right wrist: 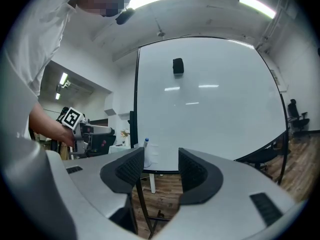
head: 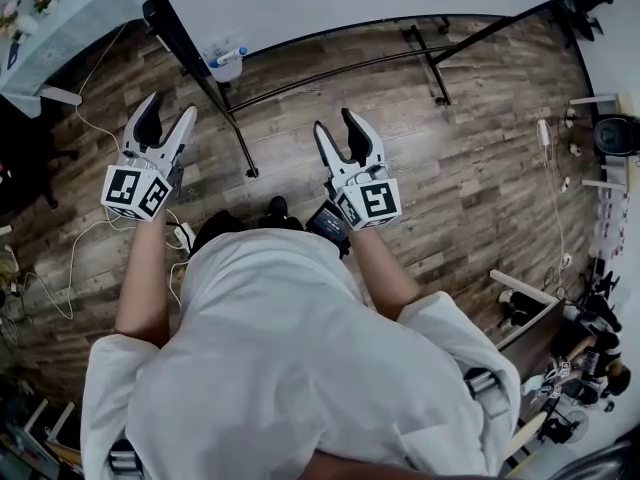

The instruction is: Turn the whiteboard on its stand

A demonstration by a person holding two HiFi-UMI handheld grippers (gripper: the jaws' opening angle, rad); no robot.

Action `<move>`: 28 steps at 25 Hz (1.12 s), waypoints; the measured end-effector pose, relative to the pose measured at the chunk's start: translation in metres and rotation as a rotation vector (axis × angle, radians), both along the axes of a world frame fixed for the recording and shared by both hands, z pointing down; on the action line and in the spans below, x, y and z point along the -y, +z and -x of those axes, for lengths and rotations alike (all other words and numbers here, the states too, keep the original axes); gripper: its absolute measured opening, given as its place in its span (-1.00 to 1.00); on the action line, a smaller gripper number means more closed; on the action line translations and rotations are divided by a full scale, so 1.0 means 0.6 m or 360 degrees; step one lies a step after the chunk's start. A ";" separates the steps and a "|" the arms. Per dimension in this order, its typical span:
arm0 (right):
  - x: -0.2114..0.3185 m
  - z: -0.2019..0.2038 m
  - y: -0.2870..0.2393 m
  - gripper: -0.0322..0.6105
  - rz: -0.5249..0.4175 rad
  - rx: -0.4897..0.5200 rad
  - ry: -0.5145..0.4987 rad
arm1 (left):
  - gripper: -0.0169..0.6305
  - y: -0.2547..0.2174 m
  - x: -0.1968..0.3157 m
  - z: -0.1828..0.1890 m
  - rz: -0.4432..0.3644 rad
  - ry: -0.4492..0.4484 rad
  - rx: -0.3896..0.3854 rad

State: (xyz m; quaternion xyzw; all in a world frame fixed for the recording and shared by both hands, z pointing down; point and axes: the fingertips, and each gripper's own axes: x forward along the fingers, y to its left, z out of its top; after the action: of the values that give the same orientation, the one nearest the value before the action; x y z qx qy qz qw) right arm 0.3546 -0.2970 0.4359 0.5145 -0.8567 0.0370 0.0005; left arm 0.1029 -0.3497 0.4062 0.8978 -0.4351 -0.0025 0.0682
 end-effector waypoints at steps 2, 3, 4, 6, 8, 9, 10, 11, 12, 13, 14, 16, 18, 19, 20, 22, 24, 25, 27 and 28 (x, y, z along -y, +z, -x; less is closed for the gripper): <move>0.011 0.009 -0.002 -0.26 0.0007 0.0005 -0.0007 | -0.12 -0.005 0.022 0.009 -0.0008 0.0012 0.0013; 0.016 0.014 -0.003 -0.26 0.0012 0.0002 -0.0008 | -0.12 -0.007 0.035 0.014 -0.0014 0.0015 0.0022; 0.020 0.018 -0.003 -0.26 0.0013 -0.0003 -0.0010 | -0.12 -0.008 0.048 0.020 -0.0018 0.0019 0.0031; 0.030 0.027 -0.003 -0.26 0.0007 -0.0017 -0.0010 | -0.11 -0.005 0.078 0.033 -0.0014 0.0033 0.0037; 0.043 0.031 -0.002 -0.27 0.0005 -0.0032 0.0017 | -0.10 -0.001 0.106 0.044 -0.0012 0.0057 0.0025; 0.050 0.033 -0.002 -0.27 0.0006 -0.0037 0.0034 | -0.10 0.000 0.119 0.048 -0.0015 0.0074 0.0018; 0.057 0.036 -0.002 -0.28 0.0006 -0.0038 0.0050 | -0.10 0.000 0.130 0.051 -0.0021 0.0096 0.0014; 0.063 0.039 -0.003 -0.29 0.0006 -0.0039 0.0066 | -0.10 -0.001 0.141 0.053 -0.0027 0.0122 0.0016; 0.068 0.043 -0.004 -0.29 0.0007 -0.0042 0.0082 | -0.10 -0.001 0.151 0.054 -0.0030 0.0151 0.0022; 0.072 0.048 -0.006 -0.29 0.0007 -0.0045 0.0097 | -0.10 -0.001 0.160 0.055 -0.0029 0.0181 0.0030; 0.076 0.052 -0.008 -0.30 0.0005 -0.0048 0.0110 | -0.10 -0.001 0.168 0.055 -0.0023 0.0210 0.0036; 0.084 0.058 -0.013 -0.31 0.0000 -0.0053 0.0131 | -0.10 0.001 0.184 0.055 -0.0006 0.0270 0.0045; 0.093 0.061 -0.017 -0.31 0.0001 -0.0059 0.0164 | -0.10 0.005 0.195 0.053 0.0013 0.0344 0.0063; 0.097 0.061 -0.018 -0.32 0.0000 -0.0061 0.0184 | -0.09 0.008 0.200 0.050 0.0021 0.0385 0.0075; 0.100 0.060 -0.020 -0.33 -0.0002 -0.0064 0.0202 | -0.09 0.011 0.204 0.045 0.0027 0.0426 0.0088; 0.106 0.055 -0.022 -0.34 -0.0009 -0.0075 0.0236 | -0.09 0.017 0.211 0.036 0.0031 0.0490 0.0113; 0.109 0.047 -0.024 -0.35 -0.0016 -0.0081 0.0272 | -0.09 0.022 0.217 0.025 0.0033 0.0547 0.0133; 0.110 0.043 -0.025 -0.36 -0.0018 -0.0081 0.0292 | -0.09 0.025 0.219 0.019 0.0037 0.0581 0.0138; 0.110 0.035 -0.026 -0.36 -0.0020 -0.0079 0.0335 | -0.09 0.029 0.221 0.009 0.0048 0.0643 0.0141; 0.110 0.032 -0.027 -0.37 -0.0023 -0.0078 0.0351 | -0.09 0.030 0.223 0.006 0.0053 0.0659 0.0140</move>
State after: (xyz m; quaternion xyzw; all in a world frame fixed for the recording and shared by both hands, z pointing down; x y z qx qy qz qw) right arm 0.3356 -0.3632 0.4198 0.6064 -0.7948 0.0180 0.0135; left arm 0.0993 -0.4834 0.4242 0.9660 -0.2437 0.0582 0.0631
